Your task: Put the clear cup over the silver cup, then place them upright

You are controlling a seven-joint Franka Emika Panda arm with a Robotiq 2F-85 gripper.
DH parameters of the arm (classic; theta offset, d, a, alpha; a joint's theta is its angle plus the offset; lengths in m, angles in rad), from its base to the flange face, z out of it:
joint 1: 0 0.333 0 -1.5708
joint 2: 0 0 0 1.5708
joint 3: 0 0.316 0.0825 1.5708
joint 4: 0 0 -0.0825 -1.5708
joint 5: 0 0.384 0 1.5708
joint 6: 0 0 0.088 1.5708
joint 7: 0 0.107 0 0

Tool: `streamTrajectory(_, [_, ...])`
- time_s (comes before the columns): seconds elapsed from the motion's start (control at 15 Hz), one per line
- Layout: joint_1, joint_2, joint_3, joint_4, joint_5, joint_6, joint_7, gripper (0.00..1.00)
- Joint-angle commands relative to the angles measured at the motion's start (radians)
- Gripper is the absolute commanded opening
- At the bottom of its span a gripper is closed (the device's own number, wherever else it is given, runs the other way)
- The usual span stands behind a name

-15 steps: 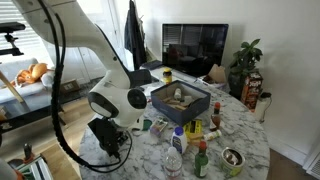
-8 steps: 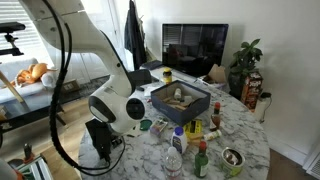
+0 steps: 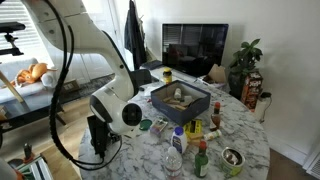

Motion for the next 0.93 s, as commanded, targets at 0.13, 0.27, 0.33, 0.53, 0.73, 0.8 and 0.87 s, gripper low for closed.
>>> streamTrajectory(0.13, [0.069,-0.003,-0.025,-0.027,-0.14,-0.038,0.068,1.0])
streamTrajectory(0.27, [0.083,0.019,-0.008,0.001,-0.147,-0.081,0.075,1.0])
streamTrajectory(0.33, [0.088,0.026,-0.003,0.014,-0.127,-0.095,0.071,1.0])
streamTrajectory(0.53, [0.099,0.055,0.005,0.057,-0.091,-0.151,0.061,1.0])
streamTrajectory(0.73, [0.112,0.101,0.005,0.107,-0.069,-0.168,0.07,1.0])
streamTrajectory(0.8, [0.117,0.116,0.006,0.122,-0.062,-0.168,0.075,1.0])
streamTrajectory(0.87, [0.122,0.131,0.007,0.137,-0.059,-0.166,0.084,1.0])
